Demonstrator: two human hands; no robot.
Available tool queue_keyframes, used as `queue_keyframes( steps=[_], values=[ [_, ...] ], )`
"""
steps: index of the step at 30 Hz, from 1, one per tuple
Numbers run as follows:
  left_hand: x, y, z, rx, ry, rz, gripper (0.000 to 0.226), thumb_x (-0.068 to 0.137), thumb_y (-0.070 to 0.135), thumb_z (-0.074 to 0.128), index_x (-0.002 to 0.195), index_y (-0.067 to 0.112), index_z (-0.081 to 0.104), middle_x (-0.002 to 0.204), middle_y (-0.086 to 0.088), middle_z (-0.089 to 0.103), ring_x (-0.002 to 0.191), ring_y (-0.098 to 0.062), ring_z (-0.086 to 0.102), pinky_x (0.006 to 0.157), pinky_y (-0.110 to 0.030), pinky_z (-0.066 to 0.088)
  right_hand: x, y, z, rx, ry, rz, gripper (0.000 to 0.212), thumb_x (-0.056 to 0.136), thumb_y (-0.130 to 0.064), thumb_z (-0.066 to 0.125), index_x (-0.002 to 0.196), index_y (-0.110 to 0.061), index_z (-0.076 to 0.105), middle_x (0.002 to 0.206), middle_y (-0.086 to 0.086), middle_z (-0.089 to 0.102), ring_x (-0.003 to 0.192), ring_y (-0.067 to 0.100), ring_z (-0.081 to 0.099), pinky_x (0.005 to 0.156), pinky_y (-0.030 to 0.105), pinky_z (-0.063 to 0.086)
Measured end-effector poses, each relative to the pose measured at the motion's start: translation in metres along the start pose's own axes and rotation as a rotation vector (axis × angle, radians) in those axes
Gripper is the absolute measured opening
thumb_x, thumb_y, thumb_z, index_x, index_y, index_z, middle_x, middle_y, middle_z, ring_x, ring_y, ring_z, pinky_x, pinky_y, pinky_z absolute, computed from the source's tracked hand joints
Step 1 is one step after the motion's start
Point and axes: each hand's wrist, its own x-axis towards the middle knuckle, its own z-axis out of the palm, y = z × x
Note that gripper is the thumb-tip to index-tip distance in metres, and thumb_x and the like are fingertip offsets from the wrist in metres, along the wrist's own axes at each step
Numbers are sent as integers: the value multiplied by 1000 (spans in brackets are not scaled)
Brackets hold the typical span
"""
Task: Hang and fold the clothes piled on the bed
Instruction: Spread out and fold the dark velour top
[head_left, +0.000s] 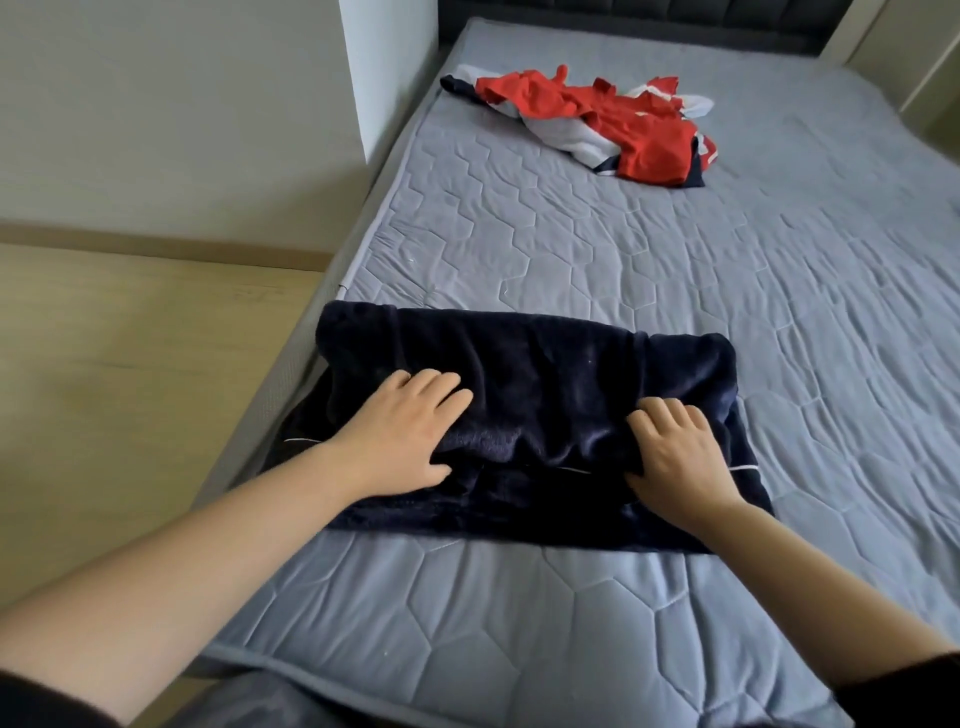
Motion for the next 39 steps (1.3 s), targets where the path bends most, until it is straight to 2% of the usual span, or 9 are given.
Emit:
queue_keyframes(
  steps=[5, 9, 14, 19, 23, 27, 31, 36, 39],
  values=[
    [-11, 32, 23, -49, -149, -43, 116, 63, 86, 30, 151, 20, -9, 157, -16, 7, 146, -30, 4, 113, -59, 10, -17, -17, 9, 26, -127, -167, 98, 60, -70, 60, 136, -8, 45, 140, 14, 47, 129, 33, 43, 107, 55, 32],
    [-6, 45, 45, 128, -238, 2, 118, 77, 69, 53, 136, 21, -37, 155, -22, -12, 142, -32, -20, 107, -67, -1, -17, -35, 17, -93, -286, -233, 114, 47, -71, 68, 140, -10, 46, 147, 17, 41, 134, 35, 41, 104, 63, 29],
    [24, 27, 53, 219, -178, -95, 90, 96, 29, 45, 139, 22, -34, 156, -22, -5, 145, -33, -8, 107, -68, 11, 8, -32, 29, -132, -221, -158, 109, 42, -49, 88, 137, -10, 51, 143, 19, 46, 130, 36, 46, 101, 66, 29],
    [67, 18, 43, 233, -215, -231, 87, 95, 29, 49, 145, 28, -22, 156, -17, -1, 146, -32, 1, 106, -68, 15, 50, -19, 33, -217, -255, -12, 102, 58, -39, 85, 146, -14, 38, 149, 19, 36, 138, 35, 34, 107, 64, 22],
    [86, -3, 33, 175, -204, -207, 100, 84, 37, 63, 149, 31, -12, 155, -14, 12, 142, -30, 15, 108, -57, 26, 73, -5, 34, -103, -316, 24, 108, 69, -56, 70, 153, -22, 11, 157, 10, 17, 145, 27, 11, 114, 58, 6],
    [75, -15, 25, 80, -187, -69, 89, 83, 36, 60, 152, 29, 4, 132, -9, 39, 114, -25, 42, 85, -35, 43, 61, 0, 26, 55, -310, -29, 110, 63, -76, 58, 151, -24, 17, 157, 5, 18, 146, 24, 9, 116, 52, 1],
    [62, -11, 19, 14, -186, -32, 82, 82, 22, 58, 151, 29, 14, 119, -1, 47, 103, -19, 46, 66, -27, 41, 41, -5, 22, 62, -263, -77, 110, 62, -74, 61, 151, -21, 23, 158, 8, 19, 147, 26, 11, 115, 55, 3],
    [46, -7, 18, -6, -190, 81, 86, 77, 26, 59, 151, 28, 15, 123, -3, 43, 104, -20, 43, 80, -30, 45, 20, -16, 28, -101, -360, -116, 109, 69, -51, 63, 153, -21, 0, 160, 11, -7, 147, 29, -7, 113, 57, -4],
    [33, -8, 22, -102, -205, 134, 84, 77, 48, 52, 151, 31, 15, 130, -4, 38, 112, -21, 40, 94, -35, 41, 17, -13, 25, 66, -350, -121, 89, 77, -52, 54, 152, -24, 16, 161, 6, 5, 148, 23, 0, 116, 48, -3]
  ],
)
